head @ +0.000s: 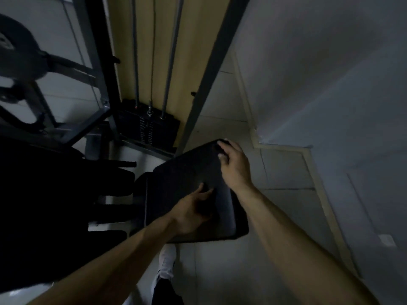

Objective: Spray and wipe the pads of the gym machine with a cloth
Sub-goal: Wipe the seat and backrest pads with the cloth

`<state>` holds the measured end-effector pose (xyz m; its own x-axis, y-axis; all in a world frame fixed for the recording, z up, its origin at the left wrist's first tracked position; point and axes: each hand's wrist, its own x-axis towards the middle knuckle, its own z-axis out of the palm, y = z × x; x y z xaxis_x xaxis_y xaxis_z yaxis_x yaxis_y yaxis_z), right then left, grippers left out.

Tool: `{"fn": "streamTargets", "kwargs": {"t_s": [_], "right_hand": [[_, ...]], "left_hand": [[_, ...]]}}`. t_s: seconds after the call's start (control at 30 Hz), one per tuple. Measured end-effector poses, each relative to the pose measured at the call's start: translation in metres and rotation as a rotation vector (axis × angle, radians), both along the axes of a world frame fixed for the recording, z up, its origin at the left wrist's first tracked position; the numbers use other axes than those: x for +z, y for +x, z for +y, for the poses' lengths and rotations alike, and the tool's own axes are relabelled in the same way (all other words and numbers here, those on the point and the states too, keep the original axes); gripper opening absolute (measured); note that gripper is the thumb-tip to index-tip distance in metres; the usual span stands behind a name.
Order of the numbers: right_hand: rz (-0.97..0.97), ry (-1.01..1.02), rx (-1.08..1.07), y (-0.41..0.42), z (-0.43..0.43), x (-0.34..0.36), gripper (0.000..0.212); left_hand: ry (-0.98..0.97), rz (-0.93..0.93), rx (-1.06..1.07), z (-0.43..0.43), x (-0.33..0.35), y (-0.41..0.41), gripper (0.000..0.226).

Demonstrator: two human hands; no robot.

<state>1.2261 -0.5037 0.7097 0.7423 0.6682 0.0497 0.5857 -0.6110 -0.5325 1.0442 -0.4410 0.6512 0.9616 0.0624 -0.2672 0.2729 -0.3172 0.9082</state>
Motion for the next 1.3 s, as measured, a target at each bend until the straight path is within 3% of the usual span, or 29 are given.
{"fn": "streamTargets", "kwargs": {"t_s": [0.1,0.17,0.33,0.4,0.67,0.8,0.93,1.07,1.3], "right_hand": [[-0.08,-0.134,0.165,0.035,0.032,0.001,0.04],[-0.13,-0.223,0.275,0.044,0.038,0.004,0.039],[-0.405,-0.332,0.758,0.017,-0.021,0.011,0.049],[-0.388,-0.43,0.924,0.003,-0.042,0.014,0.055],[-0.366,-0.399,0.911,0.057,0.011,0.008,0.028],[-0.364,-0.473,0.77,0.062,0.056,0.005,0.034],[-0.432,-0.488,1.017,0.022,0.013,-0.002,0.042],[-0.333,-0.525,1.239,0.01,-0.017,0.004,0.043],[-0.508,-0.559,0.831,0.053,0.072,-0.013,0.041]], "left_hand": [[-0.128,0.058,0.227,0.018,-0.011,-0.004,0.058],[-0.108,0.102,0.297,0.024,-0.019,-0.001,0.06],[-0.186,0.283,0.395,0.033,-0.045,0.013,0.073],[-0.197,0.319,0.454,0.031,-0.05,0.02,0.072],[-0.179,0.237,0.499,0.031,-0.074,0.009,0.069],[-0.157,0.245,0.547,0.036,-0.082,0.009,0.069],[-0.115,0.338,0.569,0.042,-0.09,0.015,0.076],[-0.23,0.389,0.587,0.04,-0.095,0.016,0.081],[-0.24,0.331,0.544,0.035,-0.103,0.003,0.08]]}}
